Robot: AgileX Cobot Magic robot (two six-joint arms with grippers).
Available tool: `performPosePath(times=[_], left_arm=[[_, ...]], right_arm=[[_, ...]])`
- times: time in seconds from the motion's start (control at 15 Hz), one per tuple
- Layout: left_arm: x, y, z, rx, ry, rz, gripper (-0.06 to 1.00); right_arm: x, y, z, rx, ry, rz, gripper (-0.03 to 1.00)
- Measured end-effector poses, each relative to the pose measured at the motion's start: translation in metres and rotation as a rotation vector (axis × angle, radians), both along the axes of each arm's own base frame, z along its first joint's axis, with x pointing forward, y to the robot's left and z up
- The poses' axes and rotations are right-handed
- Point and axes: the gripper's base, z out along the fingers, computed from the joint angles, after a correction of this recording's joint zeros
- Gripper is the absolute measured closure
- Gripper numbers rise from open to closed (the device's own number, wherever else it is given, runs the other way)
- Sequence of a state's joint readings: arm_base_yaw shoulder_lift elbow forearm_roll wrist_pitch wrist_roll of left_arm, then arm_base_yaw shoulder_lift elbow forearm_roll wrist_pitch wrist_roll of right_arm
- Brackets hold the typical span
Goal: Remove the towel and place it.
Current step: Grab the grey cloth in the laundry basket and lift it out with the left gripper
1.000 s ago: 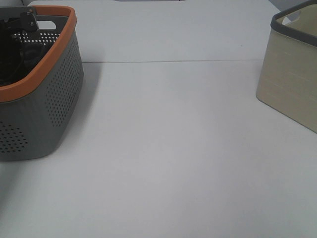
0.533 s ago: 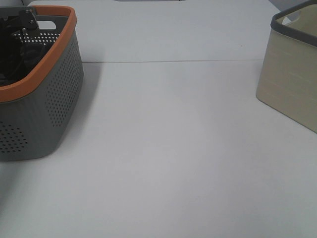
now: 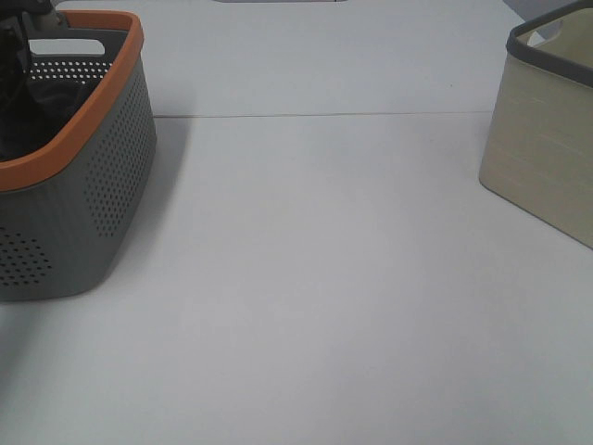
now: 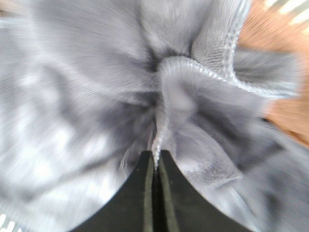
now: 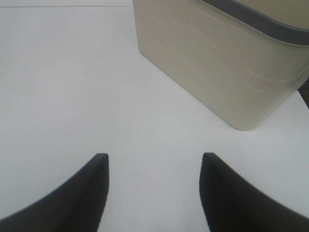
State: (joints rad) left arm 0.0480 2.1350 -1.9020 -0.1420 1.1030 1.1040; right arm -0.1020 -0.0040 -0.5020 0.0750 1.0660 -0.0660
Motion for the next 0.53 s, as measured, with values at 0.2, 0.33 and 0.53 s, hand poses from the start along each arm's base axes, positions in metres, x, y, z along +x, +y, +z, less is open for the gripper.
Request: performPosePath(times=[0.2, 0.33, 0.53], left_arm=[[-0.021, -0.001, 0.052, -0.042, -0.019, 0.112, 0.94], [-0.032, -0.002, 0.078, -0.069, -0.066, 0.177, 0.94], [-0.070, -0.005, 0.146, -0.148, -0.210, 0.288, 0.94]], right_arm=[[0.000, 0.000, 0.000, 0.000, 0.000, 0.000, 0.47], [0.000, 0.000, 0.000, 0.000, 0.000, 0.000, 0.47], [0.000, 0.000, 0.000, 0.000, 0.000, 0.000, 0.47]])
